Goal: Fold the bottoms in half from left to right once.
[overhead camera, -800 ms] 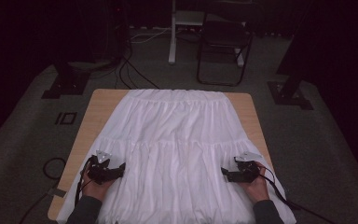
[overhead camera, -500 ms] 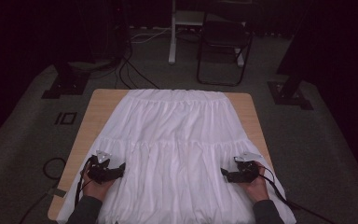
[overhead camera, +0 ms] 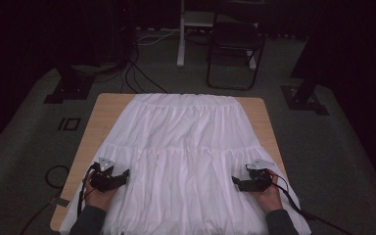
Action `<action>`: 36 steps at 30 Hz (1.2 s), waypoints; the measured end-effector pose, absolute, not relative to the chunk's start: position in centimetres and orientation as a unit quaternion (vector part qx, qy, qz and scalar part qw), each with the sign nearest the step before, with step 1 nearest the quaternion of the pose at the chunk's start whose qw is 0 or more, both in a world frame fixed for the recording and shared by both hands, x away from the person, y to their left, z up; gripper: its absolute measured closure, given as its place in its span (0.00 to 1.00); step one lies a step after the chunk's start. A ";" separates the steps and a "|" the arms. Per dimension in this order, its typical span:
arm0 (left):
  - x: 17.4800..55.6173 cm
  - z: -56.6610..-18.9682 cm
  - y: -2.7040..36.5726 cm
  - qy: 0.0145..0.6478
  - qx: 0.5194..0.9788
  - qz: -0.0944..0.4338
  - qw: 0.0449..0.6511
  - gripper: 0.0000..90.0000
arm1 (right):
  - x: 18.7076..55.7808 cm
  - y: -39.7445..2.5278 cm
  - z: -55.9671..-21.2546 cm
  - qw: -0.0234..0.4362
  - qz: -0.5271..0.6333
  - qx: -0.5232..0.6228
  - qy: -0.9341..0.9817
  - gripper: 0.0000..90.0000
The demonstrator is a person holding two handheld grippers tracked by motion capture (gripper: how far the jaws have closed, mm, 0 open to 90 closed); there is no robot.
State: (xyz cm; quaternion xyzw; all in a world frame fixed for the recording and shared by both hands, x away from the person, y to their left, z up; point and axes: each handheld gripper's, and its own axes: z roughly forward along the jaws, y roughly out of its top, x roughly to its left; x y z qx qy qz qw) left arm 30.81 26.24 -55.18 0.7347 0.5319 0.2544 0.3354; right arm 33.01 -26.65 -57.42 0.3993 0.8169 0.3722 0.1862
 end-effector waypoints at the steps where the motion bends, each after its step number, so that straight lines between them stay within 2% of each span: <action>1: 30.7 -54.9 26.5 0.532 0.732 0.256 0.340 0.34 | 33.0 -26.6 -57.4 0.186 0.372 0.399 0.817 0.19; 5: 30.3 -54.3 27.5 0.540 0.721 0.262 0.347 0.33 | 33.0 -26.6 -57.4 0.186 0.372 0.399 0.817 0.19; 10: 29.4 -53.7 30.7 0.571 0.691 0.274 0.347 0.32 | 33.0 -26.6 -57.4 0.186 0.372 0.399 0.817 0.19; 13: 28.9 -54.0 32.7 0.593 0.680 0.280 0.329 0.27 | 33.0 -26.6 -57.4 0.187 0.372 0.399 0.817 0.19; 20: 27.1 -55.2 35.1 0.618 0.672 0.260 0.313 0.21 | 33.0 -26.7 -57.4 0.186 0.372 0.399 0.817 0.19; 30: 25.2 -56.0 36.1 0.623 0.677 0.239 0.310 0.20 | 33.0 -26.7 -57.4 0.186 0.372 0.399 0.817 0.19; 36: 24.9 -56.0 34.1 0.594 0.712 0.240 0.288 0.19 | 33.0 -26.7 -57.4 0.186 0.372 0.399 0.817 0.19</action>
